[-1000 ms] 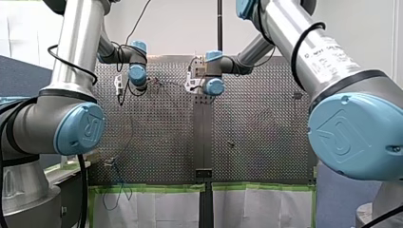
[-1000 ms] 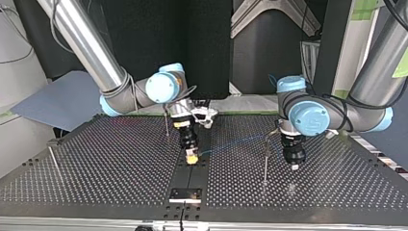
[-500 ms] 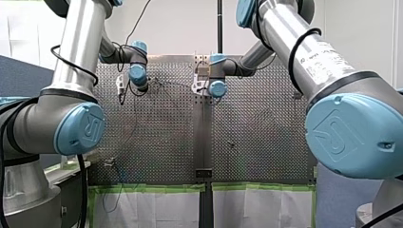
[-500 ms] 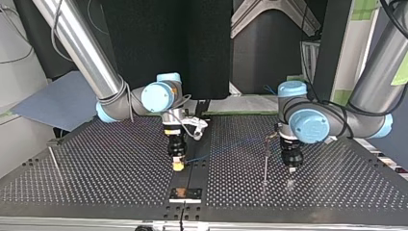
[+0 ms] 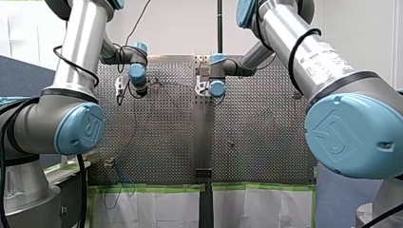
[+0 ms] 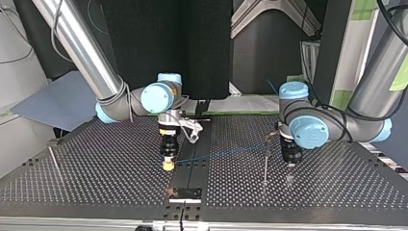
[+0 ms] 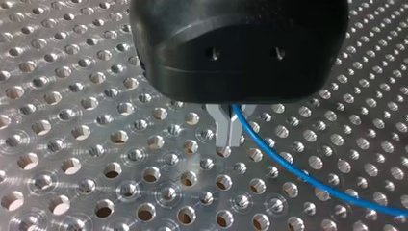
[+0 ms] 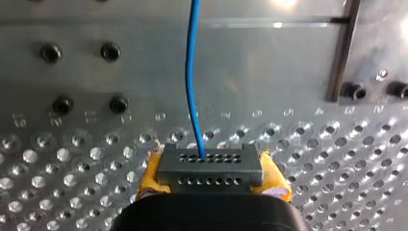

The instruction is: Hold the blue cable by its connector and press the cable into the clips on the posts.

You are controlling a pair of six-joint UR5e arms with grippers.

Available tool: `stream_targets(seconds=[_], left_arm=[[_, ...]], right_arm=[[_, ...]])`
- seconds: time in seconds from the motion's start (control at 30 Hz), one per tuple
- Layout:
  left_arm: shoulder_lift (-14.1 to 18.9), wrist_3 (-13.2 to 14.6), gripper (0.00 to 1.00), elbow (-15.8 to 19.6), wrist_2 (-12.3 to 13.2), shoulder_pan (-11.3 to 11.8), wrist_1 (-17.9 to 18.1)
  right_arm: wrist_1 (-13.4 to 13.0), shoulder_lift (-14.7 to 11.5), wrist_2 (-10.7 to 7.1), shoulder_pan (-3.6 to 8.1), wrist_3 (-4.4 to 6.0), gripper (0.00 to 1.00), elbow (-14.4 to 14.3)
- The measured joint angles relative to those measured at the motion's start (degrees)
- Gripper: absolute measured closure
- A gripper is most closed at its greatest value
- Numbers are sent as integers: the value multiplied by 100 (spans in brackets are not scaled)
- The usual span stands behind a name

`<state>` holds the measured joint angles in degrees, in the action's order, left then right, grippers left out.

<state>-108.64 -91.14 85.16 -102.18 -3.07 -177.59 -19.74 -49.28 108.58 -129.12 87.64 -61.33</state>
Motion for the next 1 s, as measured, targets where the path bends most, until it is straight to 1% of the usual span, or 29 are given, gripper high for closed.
stream_targets(seconds=[0.03, 0.1, 0.23, 0.27, 0.3, 0.33, 0.37, 0.4, 0.43, 0.47, 0.57, 0.63, 0.73, 0.87, 1.0], left_arm=[[0, -3, 100, 0, 4, 0, 0], [-2, -24, 100, 0, 27, 1, 2], [-2, -66, 100, -2, 126, 12, 7], [-2, -70, 98, -2, 144, 16, 5], [-2, -70, 98, -2, 150, 19, -1], [0, -71, 72, -2, 147, 23, -13], [2, -71, 63, -2, 136, 23, -42], [5, -70, 63, -2, 120, 20, -72], [8, -67, 28, -2, 102, 15, -105], [13, -59, 2, -2, 82, 7, -151], [44, -48, 2, -2, 33, -22, -279], [88, -78, 2, -2, -17, -43, -356], [217, -202, 2, 0, -156, -82, -513], [454, -439, 2, 70, -315, -143, -763], [622, -664, 2, 258, -341, -173, -973]], right_arm=[[2, 0, 30, -5, -8, 100, 1], [4, 1, 36, -16, -22, 100, 1], [26, 0, -61, -39, -73, 100, 1], [32, 1, -94, -43, -81, 100, 2], [38, 1, -128, -48, -90, 100, 2], [46, 1, -171, -56, -105, 100, 3], [51, 1, -200, -64, -122, 100, 4], [56, 1, -226, -72, -141, 100, 6], [66, 1, -262, -84, -171, 100, 9], [74, 1, -292, -95, -197, 100, 11], [111, 1, -418, -145, -263, 100, 24], [130, 0, -515, -182, -284, 100, 33], [144, -2, -597, -232, -295, 100, 54], [167, -7, -628, -284, -288, 100, 87], [195, -13, -633, -317, -264, 100, 128]])
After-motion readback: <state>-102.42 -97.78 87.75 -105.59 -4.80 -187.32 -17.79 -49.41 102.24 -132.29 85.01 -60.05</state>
